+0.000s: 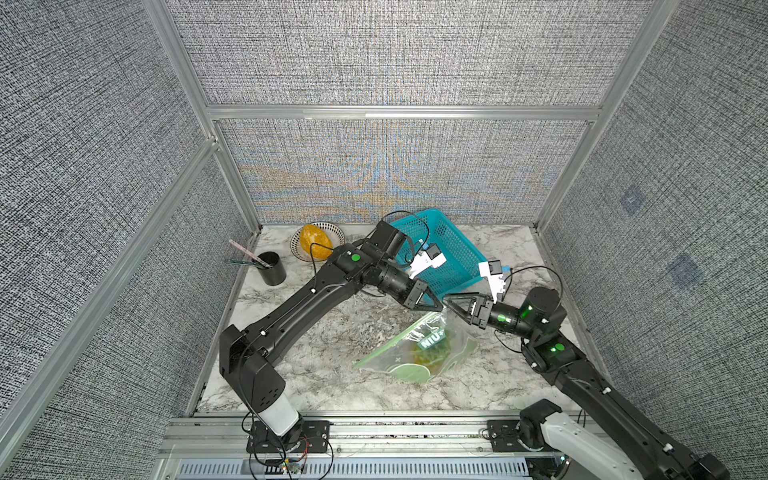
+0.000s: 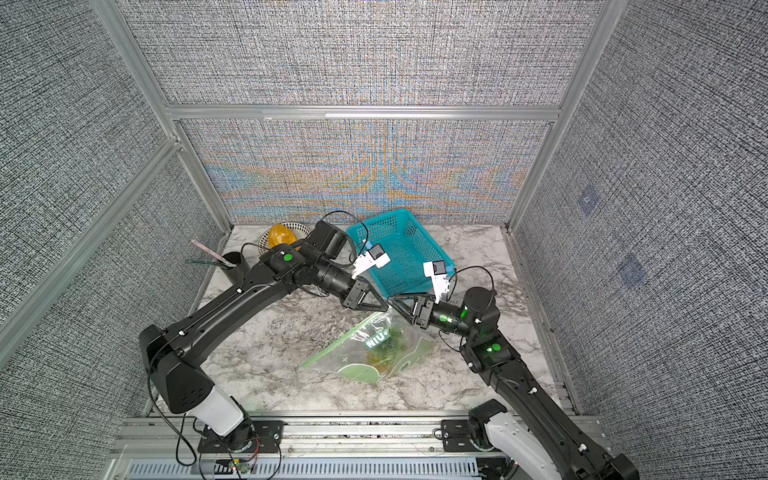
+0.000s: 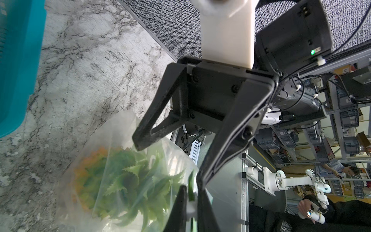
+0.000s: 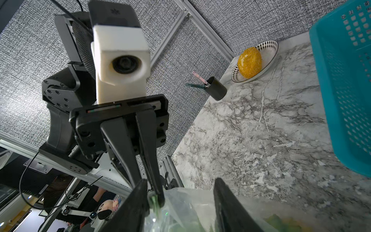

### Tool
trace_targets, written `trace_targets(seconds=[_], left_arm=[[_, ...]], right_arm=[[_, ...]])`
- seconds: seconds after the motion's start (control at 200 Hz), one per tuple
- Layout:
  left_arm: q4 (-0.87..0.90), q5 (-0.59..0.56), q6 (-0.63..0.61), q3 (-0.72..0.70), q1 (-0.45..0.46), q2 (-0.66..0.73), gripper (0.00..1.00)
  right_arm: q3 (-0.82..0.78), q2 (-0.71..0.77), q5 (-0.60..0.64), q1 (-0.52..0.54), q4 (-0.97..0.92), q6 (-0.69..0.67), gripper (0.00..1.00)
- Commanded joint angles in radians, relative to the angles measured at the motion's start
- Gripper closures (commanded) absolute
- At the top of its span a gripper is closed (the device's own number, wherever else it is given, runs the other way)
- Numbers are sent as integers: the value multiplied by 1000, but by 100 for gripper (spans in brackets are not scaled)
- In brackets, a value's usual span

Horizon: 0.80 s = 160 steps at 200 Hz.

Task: Open the zip-top bag and take out the pineapple
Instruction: Unzip the zipper on the zipper food storage bag.

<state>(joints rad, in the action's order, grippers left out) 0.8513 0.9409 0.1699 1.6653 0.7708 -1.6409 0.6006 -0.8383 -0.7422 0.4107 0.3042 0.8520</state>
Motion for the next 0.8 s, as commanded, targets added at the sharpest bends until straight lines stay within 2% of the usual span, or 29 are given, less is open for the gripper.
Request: trace_targets(seconds=[0.0, 0.075, 0.22, 0.335, 0.505, 0.796], left_arm=[[-17, 16, 3, 4, -1, 5, 96], [-18, 16, 3, 7, 0, 4, 96], [-20, 16, 5, 8, 0, 1, 97], [-18, 13, 5, 11, -1, 0, 97], [-19, 9, 5, 16, -1, -8, 97], [-8, 6, 1, -3, -1, 7, 96]], right_arm=[[-1, -7, -14, 3, 38, 5, 47], [-1, -17, -18, 5, 45, 7, 51], [-4, -34, -38, 9, 65, 15, 73], [-3, -36, -51, 12, 67, 19, 80], [-6, -44, -58, 13, 64, 18, 100], [3, -35, 2, 10, 37, 2, 100]])
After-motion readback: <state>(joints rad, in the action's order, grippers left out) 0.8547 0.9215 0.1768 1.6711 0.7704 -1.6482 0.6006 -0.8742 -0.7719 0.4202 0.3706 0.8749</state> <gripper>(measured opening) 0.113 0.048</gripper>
